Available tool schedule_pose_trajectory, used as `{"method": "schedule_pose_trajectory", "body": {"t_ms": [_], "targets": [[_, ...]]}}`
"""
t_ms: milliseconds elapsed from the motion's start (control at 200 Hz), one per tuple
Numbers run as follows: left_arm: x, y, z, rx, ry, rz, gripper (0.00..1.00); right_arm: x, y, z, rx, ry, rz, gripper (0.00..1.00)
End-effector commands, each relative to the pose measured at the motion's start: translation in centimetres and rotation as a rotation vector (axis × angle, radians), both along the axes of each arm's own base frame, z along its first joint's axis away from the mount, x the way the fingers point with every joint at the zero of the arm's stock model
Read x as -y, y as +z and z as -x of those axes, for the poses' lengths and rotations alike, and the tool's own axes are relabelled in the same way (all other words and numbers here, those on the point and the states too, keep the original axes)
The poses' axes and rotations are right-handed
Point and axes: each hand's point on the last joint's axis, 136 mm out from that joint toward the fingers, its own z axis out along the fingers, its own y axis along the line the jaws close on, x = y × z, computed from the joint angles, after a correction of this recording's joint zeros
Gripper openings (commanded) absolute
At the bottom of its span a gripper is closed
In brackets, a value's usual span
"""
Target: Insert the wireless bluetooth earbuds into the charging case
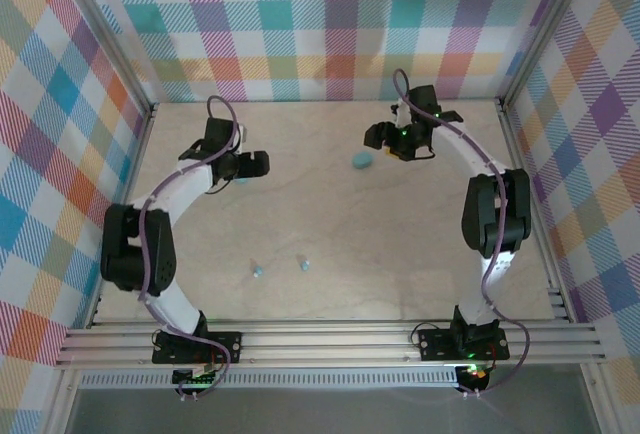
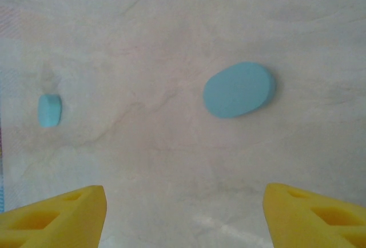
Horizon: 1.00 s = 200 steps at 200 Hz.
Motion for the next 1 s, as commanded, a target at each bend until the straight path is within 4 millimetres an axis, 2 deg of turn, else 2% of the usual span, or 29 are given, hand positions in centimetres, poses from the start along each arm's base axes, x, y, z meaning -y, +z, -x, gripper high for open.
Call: {"method": "schedule_pose_trajectory", "body": {"t_ms": [0,210,465,545,750,995], "targets": [[-1.9,-1.8,-1.4,-0.07,0.067,-0.028,0.91,-2.4,0.9,1.2,0.018,0.05,-0.073,0.73],[-2.0,-5.1,-3.7,-0.152,0.076,-0.021,0.85,-4.8,0.9,1.9,0.011,0.088,-0.126,0.72],[-2.8,-7.4,-4.5,-0.194,0.102,-0.067,0.82,-6.2,0.7,1.6,0.011,0.121,-0.157,0.71],[-2.9,-8.2,-4.5,-0.214,0.103,-0.077,0.81,-6.4,0.7,1.2,0.01,0.124,-0.171,0.71],[-3.1,-8.4,-3.8,-0.245,0.105,-0.088,0.67,-7.0,2.1,0.8,0.032,0.14,-0.196,0.71],[-3.4,-9.2,-2.7,-0.282,0.107,-0.108,0.63,-6.8,3.1,0.8,0.054,0.142,-0.197,0.71]]}}
